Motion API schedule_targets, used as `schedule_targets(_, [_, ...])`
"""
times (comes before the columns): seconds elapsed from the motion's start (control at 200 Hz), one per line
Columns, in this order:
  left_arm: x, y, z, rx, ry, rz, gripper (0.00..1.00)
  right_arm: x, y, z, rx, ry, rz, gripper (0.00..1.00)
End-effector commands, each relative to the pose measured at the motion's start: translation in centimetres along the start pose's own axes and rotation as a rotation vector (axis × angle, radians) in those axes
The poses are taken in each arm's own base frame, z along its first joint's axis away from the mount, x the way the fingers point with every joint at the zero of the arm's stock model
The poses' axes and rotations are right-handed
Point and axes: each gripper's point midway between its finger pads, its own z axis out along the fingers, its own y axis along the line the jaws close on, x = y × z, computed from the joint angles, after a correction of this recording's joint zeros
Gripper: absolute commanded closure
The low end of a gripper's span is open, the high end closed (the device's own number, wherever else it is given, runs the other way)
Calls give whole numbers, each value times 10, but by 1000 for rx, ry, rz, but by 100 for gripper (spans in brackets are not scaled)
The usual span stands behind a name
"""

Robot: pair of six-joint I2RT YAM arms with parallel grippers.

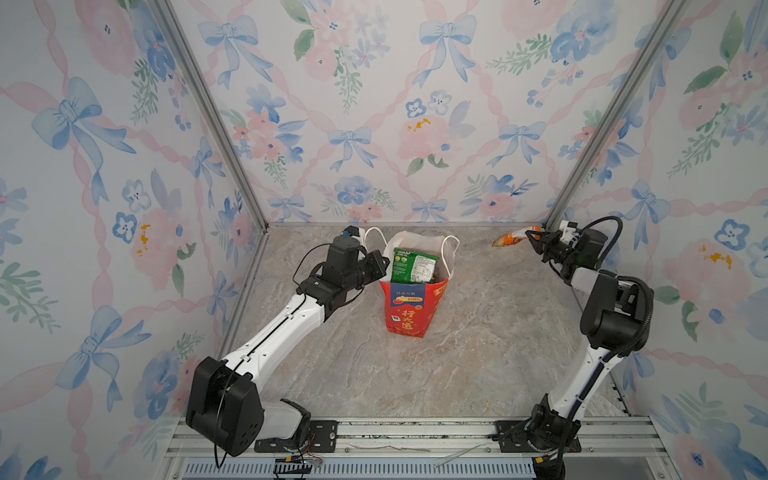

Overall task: Place the snacks into the paper bag
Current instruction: 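Lift the orange packet upright with the right gripper, then carry the orange packet with the right gripper over the bag opening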

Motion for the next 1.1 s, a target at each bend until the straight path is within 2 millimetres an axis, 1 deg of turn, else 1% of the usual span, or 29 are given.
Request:
schedule_targets(0.0, [-19,-27,-16,85,-57,22,100,12,83,-8,-18,63,-225,100])
schedule_targets(0.095, [-19,-28,-15,91,-52,22,100,24,122,-14,5,95,-321,100])
schedule_targets(0.18, [-19,-29,-15,96,-49,22,100,35,162,-21,-32,111,-378,100])
schedule_targets(0.26, [-19,-32,-17,106,-48,26,100,45,201,-31,-65,113,-432,100])
schedule_targets(0.305, [-19,-34,-18,111,-48,29,100,53,221,-36,-77,119,-496,100])
schedule_targets(0.31, [-19,-34,-18,111,-48,29,100,54,222,-35,-78,122,-499,100])
schedule_targets(0.315, [-19,-34,-18,111,-49,28,100,56,230,-39,-86,115,-515,100])
schedule_targets(0.33, [-20,-35,-19,114,-49,31,100,60,240,-44,-93,115,-534,100])
schedule_targets(0.48, [-23,-42,-24,140,-56,39,100,102,316,-69,-175,149,-687,100])
schedule_targets(0.55, [-24,-44,-24,146,-56,42,100,123,346,-83,-209,159,-745,100])
schedule_targets(0.625, [-25,-46,-24,149,-57,47,100,144,369,-95,-249,179,-784,100])
schedule_targets(0.665, [-25,-46,-23,148,-55,48,100,155,380,-100,-274,191,-799,100])
schedule_targets(0.73, [-25,-45,-22,149,-53,50,100,174,392,-107,-304,220,-817,100])
schedule_targets(0.87, [-23,-44,-19,149,-46,51,100,215,404,-118,-337,286,-868,100])
schedule_targets(0.9, [-23,-45,-19,152,-46,52,100,221,404,-118,-322,292,-878,100])
schedule_targets(0.99, [-22,-44,-18,154,-43,51,100,249,404,-118,-329,350,-898,100])
schedule_targets(1.095, [-20,-43,-16,157,-35,49,100,273,397,-111,-310,415,-918,100])
